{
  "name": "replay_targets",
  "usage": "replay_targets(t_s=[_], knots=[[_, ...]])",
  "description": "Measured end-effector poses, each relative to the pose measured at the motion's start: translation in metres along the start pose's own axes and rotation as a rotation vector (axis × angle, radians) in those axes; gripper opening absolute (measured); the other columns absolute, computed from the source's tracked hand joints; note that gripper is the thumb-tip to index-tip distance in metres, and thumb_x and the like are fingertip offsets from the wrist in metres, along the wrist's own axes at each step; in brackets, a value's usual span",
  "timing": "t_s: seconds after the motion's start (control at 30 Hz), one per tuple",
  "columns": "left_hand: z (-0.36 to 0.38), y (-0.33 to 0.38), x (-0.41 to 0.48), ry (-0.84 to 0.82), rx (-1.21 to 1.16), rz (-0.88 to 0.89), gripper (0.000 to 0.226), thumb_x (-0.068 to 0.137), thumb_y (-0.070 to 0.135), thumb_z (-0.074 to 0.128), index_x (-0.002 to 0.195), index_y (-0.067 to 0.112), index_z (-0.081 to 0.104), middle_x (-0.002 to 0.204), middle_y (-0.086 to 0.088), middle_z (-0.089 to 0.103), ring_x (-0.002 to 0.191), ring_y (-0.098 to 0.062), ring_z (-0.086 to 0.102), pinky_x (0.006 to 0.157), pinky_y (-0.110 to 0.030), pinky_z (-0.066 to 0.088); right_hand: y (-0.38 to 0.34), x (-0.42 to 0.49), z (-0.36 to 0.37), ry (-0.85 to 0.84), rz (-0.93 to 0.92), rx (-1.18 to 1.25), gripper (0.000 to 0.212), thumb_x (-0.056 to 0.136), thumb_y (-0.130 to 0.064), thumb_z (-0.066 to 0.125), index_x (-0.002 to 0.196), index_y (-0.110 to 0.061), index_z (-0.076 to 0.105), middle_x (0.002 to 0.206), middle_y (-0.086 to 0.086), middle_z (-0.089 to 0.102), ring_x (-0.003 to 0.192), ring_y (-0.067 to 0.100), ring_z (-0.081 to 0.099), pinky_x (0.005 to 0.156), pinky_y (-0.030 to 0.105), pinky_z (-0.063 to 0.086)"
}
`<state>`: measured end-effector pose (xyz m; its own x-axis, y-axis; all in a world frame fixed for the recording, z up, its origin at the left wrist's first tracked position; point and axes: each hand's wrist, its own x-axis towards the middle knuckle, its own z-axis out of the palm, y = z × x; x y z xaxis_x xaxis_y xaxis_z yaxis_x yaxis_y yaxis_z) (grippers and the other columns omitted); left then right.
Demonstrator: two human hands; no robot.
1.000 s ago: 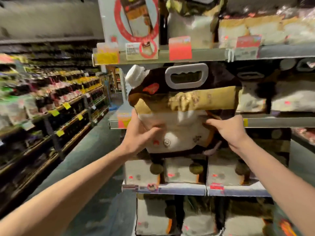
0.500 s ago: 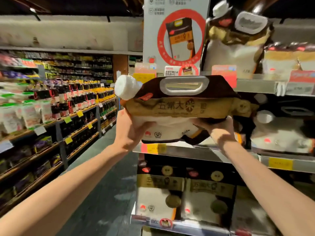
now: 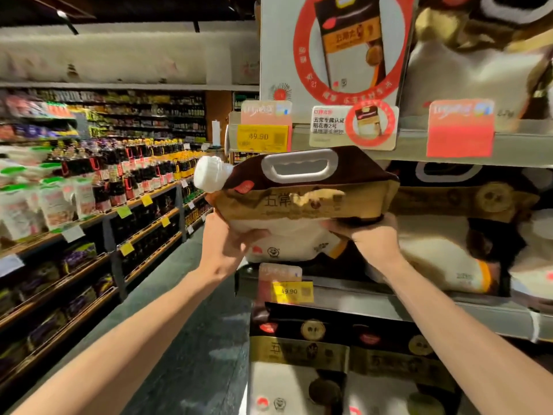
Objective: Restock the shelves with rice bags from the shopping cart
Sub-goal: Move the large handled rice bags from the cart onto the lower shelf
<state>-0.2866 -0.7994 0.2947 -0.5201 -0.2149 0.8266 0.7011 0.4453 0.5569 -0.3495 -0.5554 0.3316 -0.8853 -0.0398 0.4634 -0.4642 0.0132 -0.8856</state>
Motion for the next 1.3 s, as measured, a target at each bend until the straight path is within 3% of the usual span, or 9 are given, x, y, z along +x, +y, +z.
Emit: replay_targets(t_s=[0.1,0.2,0.37,0.47,0.7,0.93,1.07,1.17,1.3], knots=[[-0.004,-0.016,0.002,-0.088,0.057,0.006,0.066,0.08,0.06,0.071,0.138,0.052,0.041,0.132,0.013,0.06,0.124,-0.016,0.058,0.093,-0.049,0.056,0.015,0.011,0.01,0.012,-0.046,-0.094,0.024,0.067,-0.002,0.084,0.082,-0.017,0.073,0.085,0.001,0.074,0.076,0.002,0.068,0.075,0.03,0.058],[-0.009,-0.046,0.022,-0.163,0.03,-0.083,0.078,0.082,0.052,0.073,0.144,0.027,0.033,0.14,-0.011,0.052,0.129,-0.032,0.054,0.093,-0.052,0.054,0.022,0.026,0.02,0.054,0.029,-0.098,0.021,0.067,-0.007,0.085,0.073,-0.022,0.073,0.08,-0.002,0.073,0.078,0.014,0.068,0.076,0.033,0.055],[-0.003,-0.08,0.045,-0.246,0.051,-0.261,0.082,0.072,0.027,0.078,0.14,0.014,0.033,0.131,-0.002,0.054,0.12,-0.017,0.057,0.1,-0.04,0.051,0.028,0.036,0.039,0.194,0.082,-0.171,0.021,0.063,-0.01,0.086,0.063,-0.018,0.066,0.069,-0.003,0.066,0.074,0.02,0.065,0.069,0.033,0.053],[0.0,-0.091,0.048,-0.246,0.079,-0.341,0.07,0.072,0.033,0.077,0.13,0.024,0.038,0.128,-0.006,0.051,0.112,-0.008,0.056,0.09,-0.021,0.052,0.029,0.035,0.045,0.232,0.082,-0.174,0.018,0.064,-0.014,0.085,0.07,-0.011,0.068,0.071,-0.001,0.068,0.076,0.022,0.068,0.069,0.035,0.055],[0.003,-0.11,0.048,-0.272,-0.016,-0.406,0.06,0.07,0.01,0.089,0.118,0.012,0.053,0.096,-0.002,0.07,0.073,-0.006,0.068,0.058,-0.019,0.054,0.02,0.034,0.052,0.243,0.075,-0.01,0.037,0.069,-0.032,0.087,0.097,-0.014,0.072,0.086,-0.008,0.071,0.086,0.012,0.067,0.079,0.028,0.053],[0.008,-0.127,0.052,-0.061,0.006,-0.376,0.07,0.06,0.021,0.094,0.118,0.01,0.056,0.105,-0.005,0.069,0.092,-0.019,0.069,0.06,-0.034,0.059,0.02,0.066,0.076,0.294,0.038,-0.043,0.075,0.069,-0.033,0.086,0.133,-0.01,0.052,0.124,0.004,0.063,0.118,0.021,0.057,0.106,0.038,0.044],[0.005,-0.145,0.067,-0.013,0.026,-0.372,0.076,0.057,0.049,0.093,0.12,0.018,0.063,0.112,-0.009,0.069,0.096,-0.03,0.069,0.061,-0.053,0.059,0.027,0.079,0.092,0.246,-0.06,0.077,0.051,0.076,-0.011,0.081,0.121,-0.005,0.059,0.105,-0.005,0.067,0.091,-0.007,0.062,0.082,0.007,0.048],[0.011,-0.156,0.076,0.005,0.027,-0.396,0.081,0.055,0.052,0.094,0.122,0.021,0.06,0.111,-0.007,0.069,0.091,-0.034,0.07,0.062,-0.056,0.059,0.036,0.1,0.1,0.244,-0.127,0.085,0.041,0.075,-0.005,0.081,0.112,-0.005,0.063,0.1,-0.008,0.069,0.087,-0.01,0.065,0.079,0.008,0.048],[0.028,-0.154,0.083,0.052,-0.022,-0.434,0.078,0.057,0.034,0.093,0.12,0.016,0.051,0.109,0.0,0.065,0.095,-0.016,0.067,0.056,-0.034,0.06,0.054,0.13,0.103,0.345,-0.109,0.064,0.038,0.072,-0.013,0.085,0.105,-0.009,0.067,0.096,-0.009,0.069,0.087,-0.009,0.064,0.083,0.011,0.05]])
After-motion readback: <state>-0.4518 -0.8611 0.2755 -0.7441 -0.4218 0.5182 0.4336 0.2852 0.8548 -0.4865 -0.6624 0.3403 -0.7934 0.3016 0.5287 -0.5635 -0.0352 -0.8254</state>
